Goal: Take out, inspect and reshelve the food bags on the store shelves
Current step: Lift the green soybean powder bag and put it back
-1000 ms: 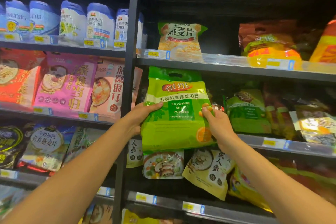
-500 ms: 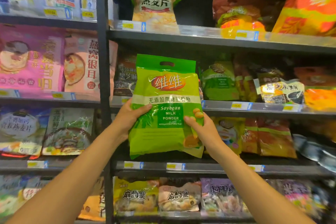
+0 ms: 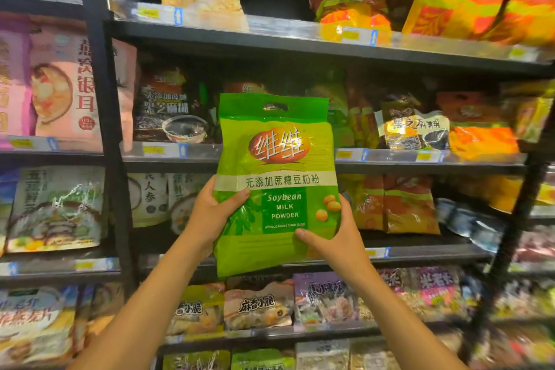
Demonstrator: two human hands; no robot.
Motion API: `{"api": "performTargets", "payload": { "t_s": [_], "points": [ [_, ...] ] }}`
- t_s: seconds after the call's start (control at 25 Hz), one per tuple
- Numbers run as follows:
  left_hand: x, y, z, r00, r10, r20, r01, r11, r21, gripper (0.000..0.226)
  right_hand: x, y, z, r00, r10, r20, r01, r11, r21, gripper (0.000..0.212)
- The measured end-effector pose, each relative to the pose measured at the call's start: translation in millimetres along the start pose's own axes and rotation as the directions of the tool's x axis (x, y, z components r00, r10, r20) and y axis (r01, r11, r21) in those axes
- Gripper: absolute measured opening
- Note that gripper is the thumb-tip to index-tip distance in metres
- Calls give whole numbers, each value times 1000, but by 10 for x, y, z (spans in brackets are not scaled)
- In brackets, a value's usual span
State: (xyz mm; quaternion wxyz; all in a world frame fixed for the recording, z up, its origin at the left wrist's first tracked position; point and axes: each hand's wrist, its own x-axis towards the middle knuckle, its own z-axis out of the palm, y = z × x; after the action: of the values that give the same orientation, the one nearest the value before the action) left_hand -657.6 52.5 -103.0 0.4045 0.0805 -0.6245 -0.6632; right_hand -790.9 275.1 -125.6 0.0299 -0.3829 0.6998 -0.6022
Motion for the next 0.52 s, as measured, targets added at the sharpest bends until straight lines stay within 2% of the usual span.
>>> {"api": "performTargets", "payload": {
  "t_s": [0.24, 0.52],
  "points": [
    [-28, -289, 776, 1000, -16, 1, 16, 999, 46, 38, -45, 391, -734, 1000, -5, 10, 5, 1000, 13, 128],
    [66, -445, 1644, 1000, 5, -13, -4, 998, 65, 49, 115, 681, -1560, 997, -80, 22, 80, 997, -3, 128]
  ]
}}
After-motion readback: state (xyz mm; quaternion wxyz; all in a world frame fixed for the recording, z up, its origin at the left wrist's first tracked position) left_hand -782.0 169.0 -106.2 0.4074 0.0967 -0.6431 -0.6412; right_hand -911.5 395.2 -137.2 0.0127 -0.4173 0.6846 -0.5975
